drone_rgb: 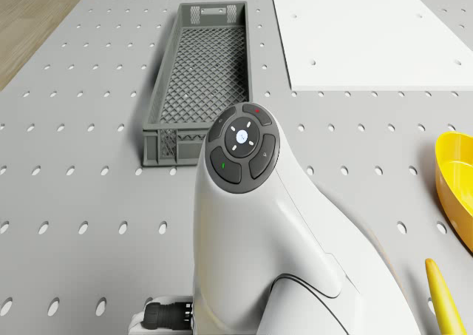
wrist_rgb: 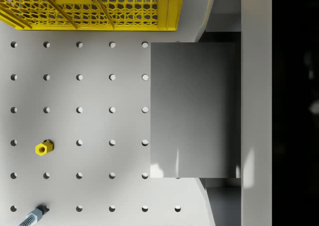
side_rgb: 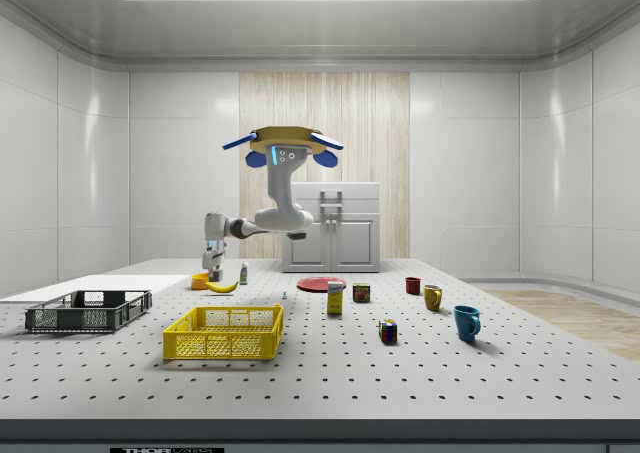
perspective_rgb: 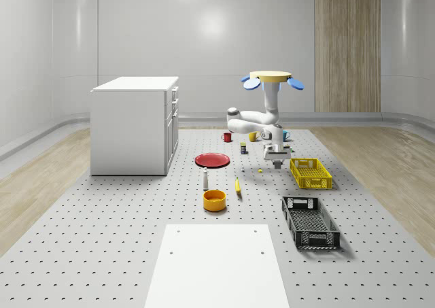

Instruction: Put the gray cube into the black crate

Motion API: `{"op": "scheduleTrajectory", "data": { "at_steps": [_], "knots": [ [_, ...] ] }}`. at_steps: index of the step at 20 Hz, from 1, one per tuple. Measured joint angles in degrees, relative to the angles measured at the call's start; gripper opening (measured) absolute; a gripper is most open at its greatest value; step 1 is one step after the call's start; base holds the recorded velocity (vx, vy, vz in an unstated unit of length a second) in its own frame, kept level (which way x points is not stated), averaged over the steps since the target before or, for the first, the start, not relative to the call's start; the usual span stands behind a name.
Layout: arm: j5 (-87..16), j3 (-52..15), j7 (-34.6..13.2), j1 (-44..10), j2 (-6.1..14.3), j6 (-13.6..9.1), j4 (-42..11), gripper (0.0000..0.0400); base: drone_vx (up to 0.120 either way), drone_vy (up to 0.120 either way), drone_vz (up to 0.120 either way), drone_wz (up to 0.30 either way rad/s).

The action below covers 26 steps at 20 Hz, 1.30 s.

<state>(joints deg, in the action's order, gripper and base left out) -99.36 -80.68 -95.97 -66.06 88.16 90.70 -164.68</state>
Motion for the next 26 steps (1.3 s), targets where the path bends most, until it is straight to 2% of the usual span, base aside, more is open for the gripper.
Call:
{"op": "scheduleTrajectory", "data": {
  "at_steps": [2, 16, 26],
  "knots": [
    [0.12, -0.09, -0.02, -0.02, 0.12, 0.09, -0.01, 0.0251, 0.120, 0.120, 0.100, 0.000],
    [0.55, -0.32, -0.12, -0.14, 0.90, 0.79, 0.01, 0.0251, 0.120, 0.117, 0.000, 0.000],
    [0.72, -0.38, -0.17, -0.22, 1.34, 1.20, 0.02, 0.0251, 0.120, 0.000, 0.000, 0.000]
  ]
}}
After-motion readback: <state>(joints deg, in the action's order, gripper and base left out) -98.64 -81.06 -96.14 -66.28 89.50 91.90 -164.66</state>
